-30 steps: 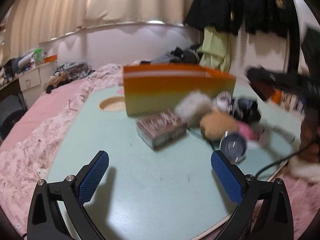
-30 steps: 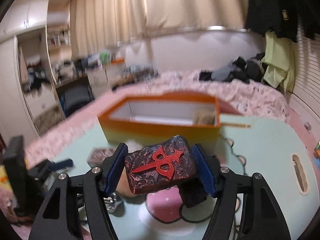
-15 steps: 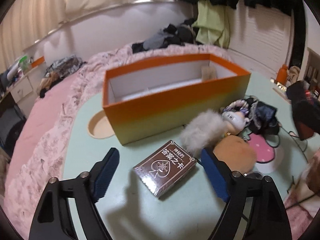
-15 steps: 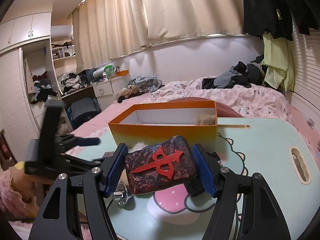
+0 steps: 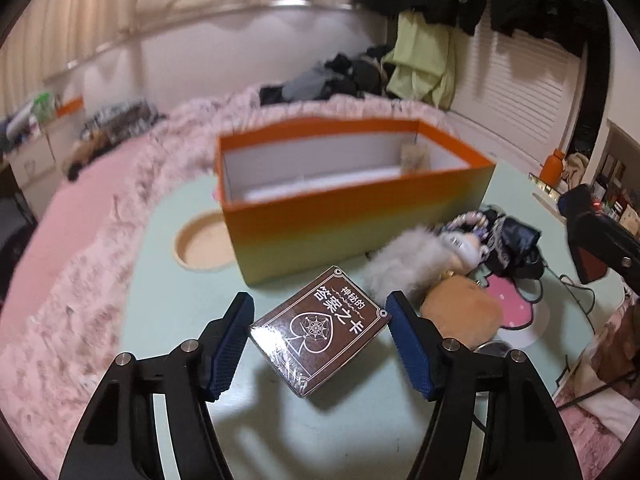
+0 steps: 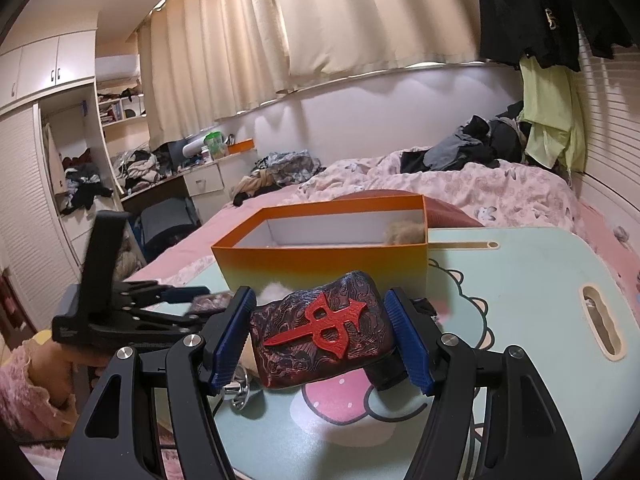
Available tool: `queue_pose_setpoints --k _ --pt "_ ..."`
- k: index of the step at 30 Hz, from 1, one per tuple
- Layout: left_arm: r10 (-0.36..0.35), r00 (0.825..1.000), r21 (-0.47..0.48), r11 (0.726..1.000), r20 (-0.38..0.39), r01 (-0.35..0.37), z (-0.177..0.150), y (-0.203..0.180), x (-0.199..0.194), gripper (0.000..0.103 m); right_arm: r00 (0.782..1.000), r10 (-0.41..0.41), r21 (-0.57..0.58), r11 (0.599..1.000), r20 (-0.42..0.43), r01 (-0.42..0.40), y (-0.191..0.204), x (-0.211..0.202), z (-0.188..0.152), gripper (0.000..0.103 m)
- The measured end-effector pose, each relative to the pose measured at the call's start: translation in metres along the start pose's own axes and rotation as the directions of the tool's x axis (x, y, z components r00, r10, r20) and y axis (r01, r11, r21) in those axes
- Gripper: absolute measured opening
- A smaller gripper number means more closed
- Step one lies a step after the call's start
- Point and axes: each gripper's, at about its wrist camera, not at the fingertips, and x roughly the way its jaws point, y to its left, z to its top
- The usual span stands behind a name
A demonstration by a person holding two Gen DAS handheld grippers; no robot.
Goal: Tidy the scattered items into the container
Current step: 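Lift the dark block with the right gripper while the left grasps the brown card box, then carry both items over the box and open both grippers to drop them, then pull both grippers back from the box toward the table items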
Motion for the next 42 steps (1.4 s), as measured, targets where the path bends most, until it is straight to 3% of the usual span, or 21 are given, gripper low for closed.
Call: queue_pose_setpoints --k 4,9,15,20,23,25,26,27,28,32,37,42 --pt "-0.033 0.996 -0.015 0.999 0.079 0.035 0.03 0.007 -0.024 0.068 1.0 0.018 0.004 1.0 -0.021 -0.018 -0.001 0.005 0.012 0.068" --pt "0.0 0.989 0.007 1.0 0.145 -0.001 0.078 0.008 -0.027 0.068 0.996 -0.005 0.015 1.0 -0.088 0.006 -0.005 0.036 0.056 0.068" --pt "-0.025 0.997 -0.047 0.998 0.079 0.029 0.114 0.011 0.02 0.068 0.974 -0.03 0.132 0.989 -0.223 0.061 -0.035 0.102 0.1 0.068" --pt "0.039 0.999 -0.066 0.997 0.003 -0.038 0.119 0.013 0.064 0.068 0.944 -0.072 0.132 0.984 -0.323 0.12 -0.048 0.145 0.099 0.068" --pt "0.093 0.995 -0.061 0.994 -0.039 -0.095 0.113 0.014 0.076 0.069 0.92 -0.149 0.082 0.978 -0.362 0.191 -0.046 0.159 0.097 0.068" --pt "0.08 0.997 -0.062 0.995 -0.01 -0.08 0.106 0.016 0.072 0.077 0.926 -0.17 0.047 0.979 -0.337 0.196 -0.043 0.154 0.096 0.068" --pt "0.081 0.997 -0.067 0.994 0.01 -0.08 0.103 0.017 0.067 0.086 0.933 -0.174 0.037 0.98 -0.314 0.195 -0.041 0.149 0.096 0.068" --pt "0.089 0.996 -0.074 0.993 0.028 -0.087 0.101 0.019 0.062 0.09 0.939 -0.178 0.03 0.98 -0.295 0.195 -0.039 0.145 0.096 0.073" --pt "0.098 0.994 -0.078 0.992 0.038 -0.095 0.1 0.02 0.059 0.09 0.944 -0.179 0.026 0.981 -0.276 0.194 -0.038 0.139 0.096 0.08" --pt "0.089 0.995 -0.094 0.992 0.055 -0.083 0.093 0.02 0.038 0.091 0.964 -0.146 0.023 0.988 -0.222 0.155 -0.032 0.117 0.094 0.081" --pt "0.013 0.998 -0.075 0.997 0.067 -0.008 0.073 0.004 0.001 0.093 0.971 -0.125 0.022 0.991 -0.205 0.132 -0.023 0.077 0.07 0.081" --pt "-0.063 0.997 0.005 0.998 0.04 0.062 0.035 -0.02 -0.024 0.097 0.967 -0.172 -0.035 0.985 -0.189 0.168 -0.014 0.029 0.033 0.081"
